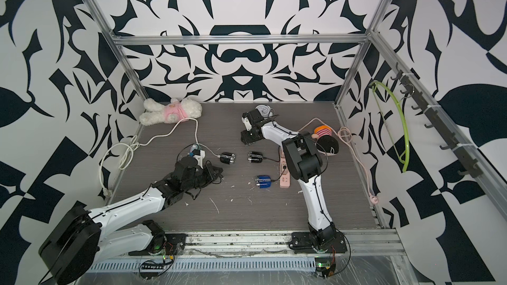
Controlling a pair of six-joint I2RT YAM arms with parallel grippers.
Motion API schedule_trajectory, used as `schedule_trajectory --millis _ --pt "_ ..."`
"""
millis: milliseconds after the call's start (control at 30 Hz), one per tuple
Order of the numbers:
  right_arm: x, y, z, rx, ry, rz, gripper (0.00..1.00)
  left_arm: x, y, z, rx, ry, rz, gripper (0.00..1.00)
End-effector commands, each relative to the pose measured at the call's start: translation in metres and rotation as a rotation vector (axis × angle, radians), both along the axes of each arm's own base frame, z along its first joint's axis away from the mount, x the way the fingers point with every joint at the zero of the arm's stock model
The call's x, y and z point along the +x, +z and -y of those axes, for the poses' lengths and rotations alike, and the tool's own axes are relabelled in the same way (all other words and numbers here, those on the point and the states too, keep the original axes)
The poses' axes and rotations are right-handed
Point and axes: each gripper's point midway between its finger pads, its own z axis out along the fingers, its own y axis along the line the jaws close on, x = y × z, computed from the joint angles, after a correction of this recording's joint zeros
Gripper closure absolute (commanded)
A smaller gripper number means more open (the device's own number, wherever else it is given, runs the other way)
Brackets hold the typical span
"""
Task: Unplug the electric shaver
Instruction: Place the charging cable at the center of the board.
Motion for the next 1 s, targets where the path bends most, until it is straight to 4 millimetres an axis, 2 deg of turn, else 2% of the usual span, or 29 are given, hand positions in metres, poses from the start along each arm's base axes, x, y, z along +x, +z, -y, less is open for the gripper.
schedule_trajectory --millis 0,233,400,533,633,900,967 --pt "0.008 0.020 -0.003 0.032 -0.009 0.018 1.00 0.000 0.009 -0.001 0.001 -0.008 0.019 1.00" --pt "0.012 0.015 0.001 0.035 -0.027 -0.001 0.97 -0.002 0.010 -0.005 0.001 0.006 0.017 1.00" --pt "0.011 0.012 0.003 0.027 -0.031 -0.013 0.81 -0.003 0.004 -0.008 0.023 0.013 -0.001 1.00" --pt "0.010 0.018 0.004 0.032 -0.028 -0.005 0.62 -0.002 0.000 -0.006 0.027 0.010 -0.013 1.00" --pt "0.009 0.024 0.004 0.039 -0.025 0.004 0.53 -0.002 -0.003 -0.003 0.025 -0.001 -0.023 1.00" --pt "0.005 0.027 0.004 0.047 -0.014 -0.004 0.41 -0.001 -0.006 0.000 0.025 -0.011 -0.031 1.00" --pt "0.005 0.028 0.005 0.044 -0.012 -0.006 0.36 -0.001 -0.005 0.000 0.026 -0.013 -0.026 1.00"
